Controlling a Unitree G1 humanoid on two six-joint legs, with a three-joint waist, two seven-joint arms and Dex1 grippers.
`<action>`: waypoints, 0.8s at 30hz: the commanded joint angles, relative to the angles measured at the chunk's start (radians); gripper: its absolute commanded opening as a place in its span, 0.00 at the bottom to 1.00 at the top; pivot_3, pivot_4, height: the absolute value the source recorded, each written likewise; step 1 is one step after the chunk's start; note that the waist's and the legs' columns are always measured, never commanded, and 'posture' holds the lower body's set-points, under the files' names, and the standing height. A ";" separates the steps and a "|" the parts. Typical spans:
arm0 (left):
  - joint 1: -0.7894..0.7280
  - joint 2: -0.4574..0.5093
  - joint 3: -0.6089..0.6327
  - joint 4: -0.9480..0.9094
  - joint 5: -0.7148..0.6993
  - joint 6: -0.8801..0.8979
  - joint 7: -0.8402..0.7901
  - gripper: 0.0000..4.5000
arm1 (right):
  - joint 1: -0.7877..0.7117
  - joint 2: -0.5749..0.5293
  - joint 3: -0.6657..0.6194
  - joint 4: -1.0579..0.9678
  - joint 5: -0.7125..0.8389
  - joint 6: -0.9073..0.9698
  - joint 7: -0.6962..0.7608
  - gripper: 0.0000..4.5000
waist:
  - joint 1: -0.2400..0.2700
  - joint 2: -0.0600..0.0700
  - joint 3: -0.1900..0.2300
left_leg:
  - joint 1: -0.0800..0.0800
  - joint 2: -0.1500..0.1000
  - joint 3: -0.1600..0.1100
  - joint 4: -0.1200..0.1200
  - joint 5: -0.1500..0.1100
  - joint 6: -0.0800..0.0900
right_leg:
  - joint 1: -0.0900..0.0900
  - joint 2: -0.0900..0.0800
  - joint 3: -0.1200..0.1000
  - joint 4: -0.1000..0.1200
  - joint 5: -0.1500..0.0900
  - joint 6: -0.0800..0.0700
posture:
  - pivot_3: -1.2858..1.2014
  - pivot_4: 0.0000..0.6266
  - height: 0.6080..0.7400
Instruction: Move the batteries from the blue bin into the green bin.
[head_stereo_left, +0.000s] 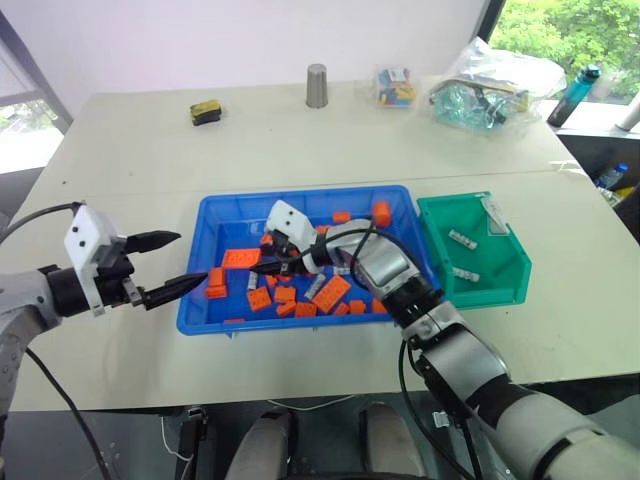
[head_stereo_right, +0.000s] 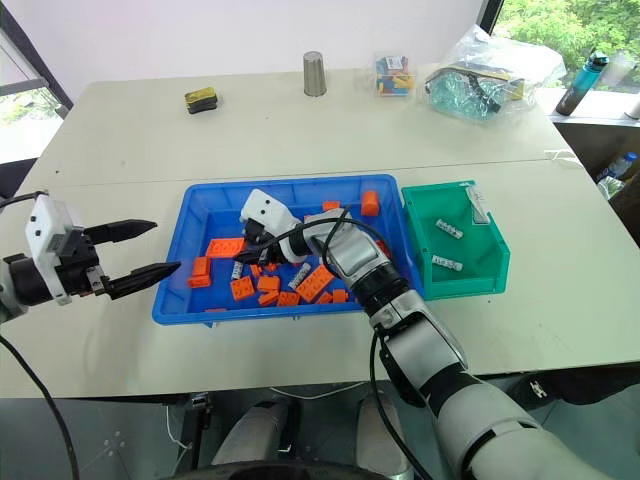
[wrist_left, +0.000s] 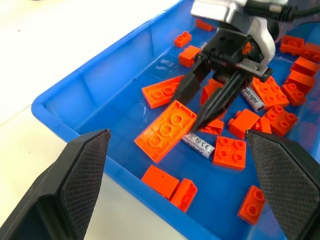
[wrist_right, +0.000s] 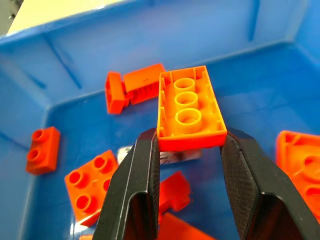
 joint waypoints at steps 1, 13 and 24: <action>-0.016 -0.004 0.004 -0.006 0.005 -0.021 0.007 1.00 | -0.059 0.021 -0.055 0.034 0.009 -0.037 -0.040 0.26 | -0.001 0.000 0.000 | 0.000 0.000 0.000 0.000 0.000 0.000 | 0.000 0.000 0.000 0.000 0.000 0.000 | 0.52 0.24 0.90; -0.050 -0.014 -0.017 -0.001 0.011 -0.021 0.009 1.00 | -0.169 0.062 -0.107 0.273 -0.042 -0.152 -0.126 0.87 | -0.011 0.000 0.000 | 0.000 0.000 0.000 0.000 0.000 0.000 | -0.001 0.000 0.000 0.001 0.000 0.000 | 0.52 0.24 0.90; 0.007 -0.008 0.004 -0.026 0.007 -0.029 -0.021 1.00 | -0.062 0.004 -0.041 -0.233 0.003 0.308 -0.033 0.87 | -0.027 0.000 0.000 | 0.000 0.000 -0.001 -0.002 0.000 0.000 | -0.002 0.000 0.000 0.002 0.000 0.000 | 0.52 0.24 0.90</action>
